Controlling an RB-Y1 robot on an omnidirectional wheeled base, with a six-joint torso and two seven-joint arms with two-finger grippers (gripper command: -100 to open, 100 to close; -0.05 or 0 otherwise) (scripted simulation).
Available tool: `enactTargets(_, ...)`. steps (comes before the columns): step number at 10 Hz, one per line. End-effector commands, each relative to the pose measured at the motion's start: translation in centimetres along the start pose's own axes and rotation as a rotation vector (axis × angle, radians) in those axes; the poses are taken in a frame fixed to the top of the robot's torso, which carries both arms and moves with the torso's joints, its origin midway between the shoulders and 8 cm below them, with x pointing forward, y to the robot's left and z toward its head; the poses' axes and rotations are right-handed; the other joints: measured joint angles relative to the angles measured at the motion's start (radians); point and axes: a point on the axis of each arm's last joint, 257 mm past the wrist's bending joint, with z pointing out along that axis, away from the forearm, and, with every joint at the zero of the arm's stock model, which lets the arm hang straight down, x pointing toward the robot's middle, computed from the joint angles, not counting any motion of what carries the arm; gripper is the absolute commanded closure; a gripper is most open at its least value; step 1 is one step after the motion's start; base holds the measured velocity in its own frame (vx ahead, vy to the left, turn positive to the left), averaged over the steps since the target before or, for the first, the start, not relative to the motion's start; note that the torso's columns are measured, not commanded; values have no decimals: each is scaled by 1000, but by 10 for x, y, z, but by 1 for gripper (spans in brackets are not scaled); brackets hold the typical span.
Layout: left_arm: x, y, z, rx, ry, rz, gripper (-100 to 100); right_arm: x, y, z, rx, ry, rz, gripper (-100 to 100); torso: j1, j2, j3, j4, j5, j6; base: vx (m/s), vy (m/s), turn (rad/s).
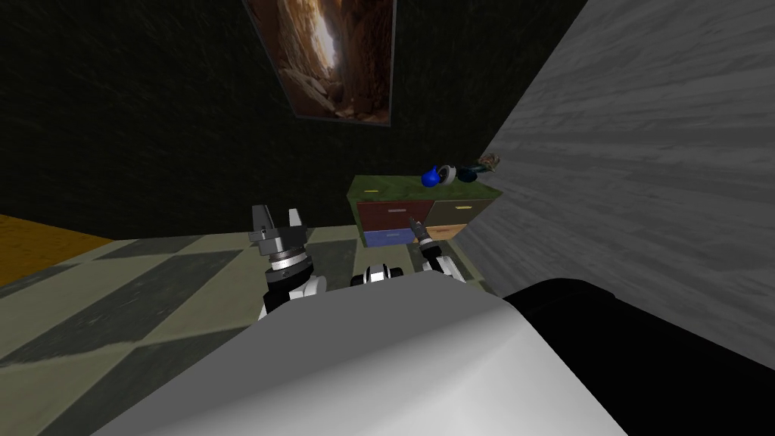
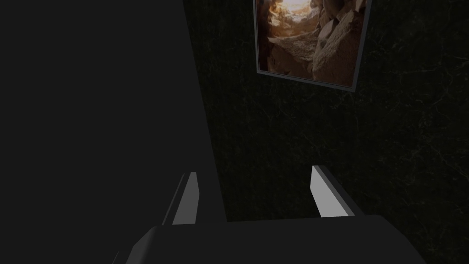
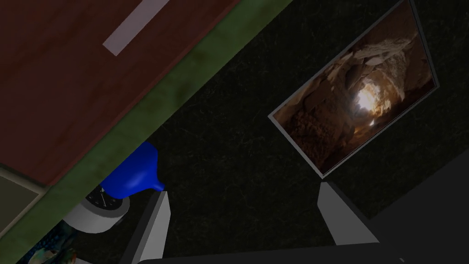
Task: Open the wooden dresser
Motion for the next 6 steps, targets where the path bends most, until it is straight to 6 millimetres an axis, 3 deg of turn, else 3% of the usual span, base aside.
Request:
enactTargets(1,0,0,0,0,0,0,0,7,-11,-2,32,18,-80,-100,-1,0,0,0,0,0,19,-3,-5)
enactTargets(2,0,0,0,0,0,0,0,17,-32,-6,90,45,-137,-100,-1,1,0,0,0,0,41,6,88)
enactTargets(4,0,0,0,0,0,0,0,18,-32,-6,89,49,-186,-100,0,0,0,0,0,0,29,5,24)
enactTargets(5,0,0,0,0,0,0,0,26,-52,-12,146,76,-241,-100,0,1,1,0,0,0,30,5,86)
enactTargets(6,0,0,0,0,0,0,0,26,-52,-12,145,79,-273,-100,0,1,1,0,0,0,33,8,49)
